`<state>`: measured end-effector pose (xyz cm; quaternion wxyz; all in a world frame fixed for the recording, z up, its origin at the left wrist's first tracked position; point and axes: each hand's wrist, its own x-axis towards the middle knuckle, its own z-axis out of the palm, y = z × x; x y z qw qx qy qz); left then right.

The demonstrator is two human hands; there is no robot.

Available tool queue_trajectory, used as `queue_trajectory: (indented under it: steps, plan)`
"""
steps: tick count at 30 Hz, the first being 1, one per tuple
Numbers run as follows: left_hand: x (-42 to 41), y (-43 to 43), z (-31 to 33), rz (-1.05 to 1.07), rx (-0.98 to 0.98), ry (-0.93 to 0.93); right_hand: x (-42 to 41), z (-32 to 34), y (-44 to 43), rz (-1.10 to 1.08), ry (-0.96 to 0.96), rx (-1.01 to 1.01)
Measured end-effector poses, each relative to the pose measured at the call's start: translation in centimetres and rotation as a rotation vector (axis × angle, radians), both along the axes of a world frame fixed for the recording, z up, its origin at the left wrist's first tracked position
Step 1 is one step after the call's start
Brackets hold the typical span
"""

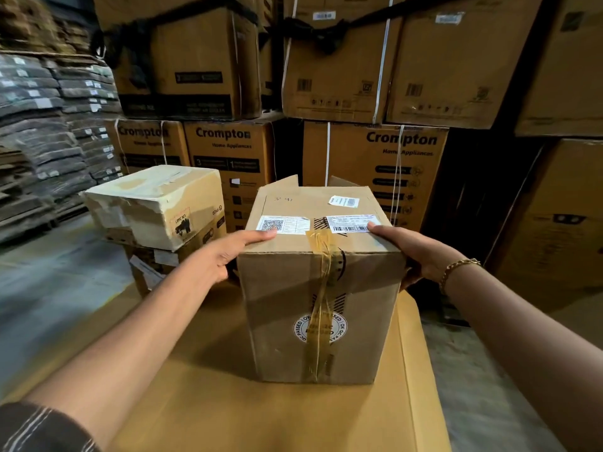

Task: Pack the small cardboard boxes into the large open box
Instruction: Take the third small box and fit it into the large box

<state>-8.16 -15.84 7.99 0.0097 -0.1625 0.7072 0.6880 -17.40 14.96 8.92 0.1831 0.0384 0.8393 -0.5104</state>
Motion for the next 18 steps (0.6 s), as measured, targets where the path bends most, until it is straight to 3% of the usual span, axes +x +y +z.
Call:
queue_trajectory:
  steps: [6, 9, 12, 18]
  plan:
    - [3.7, -0.4, -6.8, -0.082, -0.062, 0.130, 5.3, -6.8, 1.1, -0.005, 0.264, -0.309]
    - [6.2, -0.8, -13.3, -0.079, -0.166, -0.008, 9.5, -13.8, 2.1, 0.052, 0.171, -0.314]
    - [8.5, -1.6, -19.4, -0.060, -0.109, -0.155, 12.2, -18.7, 2.7, 0.039, 0.026, -0.352]
    - [11.7, -0.9, -21.8, 0.024, -0.059, -0.303, 14.2, -22.8, 2.3, -0.036, -0.237, -0.215]
